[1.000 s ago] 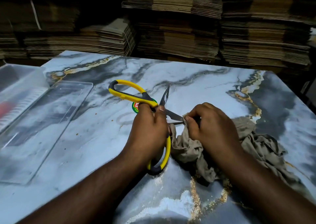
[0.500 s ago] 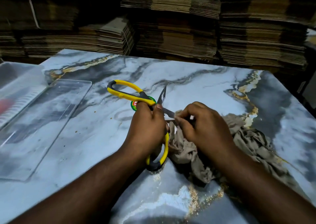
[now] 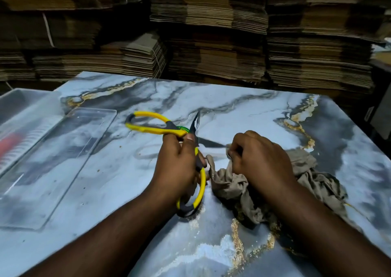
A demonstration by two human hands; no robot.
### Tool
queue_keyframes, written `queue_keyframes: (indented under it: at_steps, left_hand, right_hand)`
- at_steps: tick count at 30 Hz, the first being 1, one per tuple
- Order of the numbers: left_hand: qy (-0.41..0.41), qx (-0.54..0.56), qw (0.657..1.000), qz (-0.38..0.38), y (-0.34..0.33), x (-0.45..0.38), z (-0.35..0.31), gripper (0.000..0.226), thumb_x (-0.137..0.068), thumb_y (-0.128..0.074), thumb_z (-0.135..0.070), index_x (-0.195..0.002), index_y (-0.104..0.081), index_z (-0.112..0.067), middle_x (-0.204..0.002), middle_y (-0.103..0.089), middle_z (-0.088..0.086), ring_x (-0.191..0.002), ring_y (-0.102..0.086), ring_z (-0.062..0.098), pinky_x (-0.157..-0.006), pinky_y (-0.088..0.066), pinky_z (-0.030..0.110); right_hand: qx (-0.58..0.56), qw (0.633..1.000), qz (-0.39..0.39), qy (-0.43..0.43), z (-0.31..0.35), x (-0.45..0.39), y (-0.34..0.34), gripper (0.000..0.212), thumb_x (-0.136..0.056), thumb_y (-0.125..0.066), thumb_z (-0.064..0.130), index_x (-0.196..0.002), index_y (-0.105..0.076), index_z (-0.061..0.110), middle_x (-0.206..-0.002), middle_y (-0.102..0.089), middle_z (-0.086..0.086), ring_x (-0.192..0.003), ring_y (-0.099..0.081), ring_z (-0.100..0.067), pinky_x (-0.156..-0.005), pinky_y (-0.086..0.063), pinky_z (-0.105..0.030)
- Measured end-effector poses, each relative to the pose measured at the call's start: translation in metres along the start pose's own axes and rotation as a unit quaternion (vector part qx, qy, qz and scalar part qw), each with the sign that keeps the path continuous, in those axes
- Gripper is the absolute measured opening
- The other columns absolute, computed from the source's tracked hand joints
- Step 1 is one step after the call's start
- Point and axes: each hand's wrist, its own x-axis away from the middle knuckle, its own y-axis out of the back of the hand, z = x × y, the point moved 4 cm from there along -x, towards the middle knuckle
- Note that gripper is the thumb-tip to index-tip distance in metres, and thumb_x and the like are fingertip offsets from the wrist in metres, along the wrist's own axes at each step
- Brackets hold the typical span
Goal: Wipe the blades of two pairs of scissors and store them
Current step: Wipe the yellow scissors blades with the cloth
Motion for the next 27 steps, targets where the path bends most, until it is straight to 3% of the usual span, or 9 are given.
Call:
queue_keyframes:
  at_steps: [3,5,8,10,12,15,18,22,27]
  left_hand:
    - [-0.011,0.002,1.000,0.004,-0.002,0.001,-0.002,0.019,-0.112,-0.045,-0.032,-0.099,-0.045,-0.018,-0.075,-0.068,0.024,-0.061,-0.062,0.035,-0.066,-0.058,0.063]
    - [-0.007,0.007,1.000,0.004,-0.002,0.000,-0.002,0.019,-0.112,-0.044,-0.032,-0.101,-0.045,-0.016,-0.072,-0.067,0.019,-0.058,-0.061,0.034,-0.061,-0.059,0.058]
    - [0.016,0.036,0.999,0.015,0.000,-0.006,0.000,0.019,-0.113,-0.043,-0.030,-0.107,-0.044,-0.012,-0.072,-0.064,0.016,-0.049,-0.059,0.033,-0.051,-0.057,0.047]
    - [0.023,0.030,0.999,0.018,0.001,-0.009,0.001,0.019,-0.113,-0.043,-0.029,-0.111,-0.045,-0.011,-0.069,-0.066,0.013,-0.044,-0.058,0.030,-0.046,-0.056,0.041]
    - [0.022,0.004,1.000,0.017,0.001,-0.010,0.002,0.026,-0.113,-0.043,-0.030,-0.111,-0.048,-0.004,-0.060,-0.066,0.005,-0.035,-0.051,0.021,-0.038,-0.044,0.029]
    - [0.010,-0.019,0.999,0.029,0.001,-0.013,0.003,0.038,-0.114,-0.040,-0.031,-0.110,-0.050,0.006,-0.046,-0.058,0.001,-0.028,-0.041,0.016,-0.034,-0.033,0.022]
    - [0.002,-0.006,1.000,0.027,0.007,-0.017,0.000,0.035,-0.114,-0.040,-0.029,-0.114,-0.048,0.005,-0.053,-0.063,0.003,-0.029,-0.041,0.018,-0.034,-0.033,0.022]
    - [0.005,0.005,1.000,0.021,0.004,-0.016,0.004,0.024,-0.114,-0.040,-0.029,-0.112,-0.046,-0.005,-0.064,-0.067,0.007,-0.029,-0.039,0.022,-0.035,-0.034,0.023]
    - [-0.002,0.008,1.000,0.029,-0.002,-0.014,0.002,0.021,-0.114,-0.040,-0.028,-0.107,-0.045,-0.008,-0.067,-0.068,0.011,-0.031,-0.040,0.024,-0.036,-0.036,0.025]
  right_hand:
    - [-0.057,0.998,0.020,-0.026,-0.010,0.001,-0.002,0.009,-0.100,-0.067,0.033,-0.091,-0.065,0.030,-0.097,-0.062,0.010,-0.092,-0.060,-0.016,-0.073,-0.043,-0.033]
    - [-0.101,0.994,-0.006,-0.039,-0.023,0.005,-0.001,0.011,-0.099,-0.068,0.031,-0.089,-0.065,0.029,-0.093,-0.064,0.011,-0.089,-0.063,-0.016,-0.073,-0.045,-0.033]
    - [-0.229,0.966,-0.092,-0.082,-0.046,0.011,0.009,0.016,-0.100,-0.069,0.033,-0.086,-0.067,0.027,-0.078,-0.068,0.007,-0.068,-0.067,-0.012,-0.063,-0.047,-0.030]
    - [-0.280,0.949,-0.135,-0.056,-0.039,0.014,0.016,0.011,-0.101,-0.069,0.032,-0.090,-0.068,0.029,-0.080,-0.067,0.010,-0.066,-0.064,-0.006,-0.059,-0.045,-0.025]
    - [-0.269,0.954,-0.129,0.018,-0.013,0.015,0.013,0.007,-0.100,-0.071,0.028,-0.093,-0.071,0.029,-0.089,-0.067,0.015,-0.078,-0.063,-0.004,-0.065,-0.044,-0.016]
    - [-0.228,0.964,-0.103,0.089,0.014,0.011,-0.007,0.003,-0.098,-0.075,0.025,-0.096,-0.075,0.027,-0.094,-0.069,0.013,-0.082,-0.062,-0.004,-0.074,-0.051,-0.025]
    - [-0.223,0.968,-0.097,0.057,0.006,0.002,-0.011,0.003,-0.097,-0.074,0.026,-0.095,-0.076,0.028,-0.093,-0.072,0.013,-0.079,-0.063,-0.005,-0.076,-0.054,-0.033]
    - [-0.237,0.966,-0.101,0.034,-0.004,0.001,-0.010,0.005,-0.096,-0.075,0.026,-0.093,-0.078,0.026,-0.089,-0.072,0.013,-0.076,-0.063,-0.006,-0.074,-0.054,-0.033]
    - [-0.180,0.978,-0.096,0.031,-0.005,-0.002,-0.013,0.012,-0.099,-0.068,0.022,-0.090,-0.077,0.024,-0.084,-0.064,0.005,-0.077,-0.058,-0.013,-0.066,-0.038,-0.031]
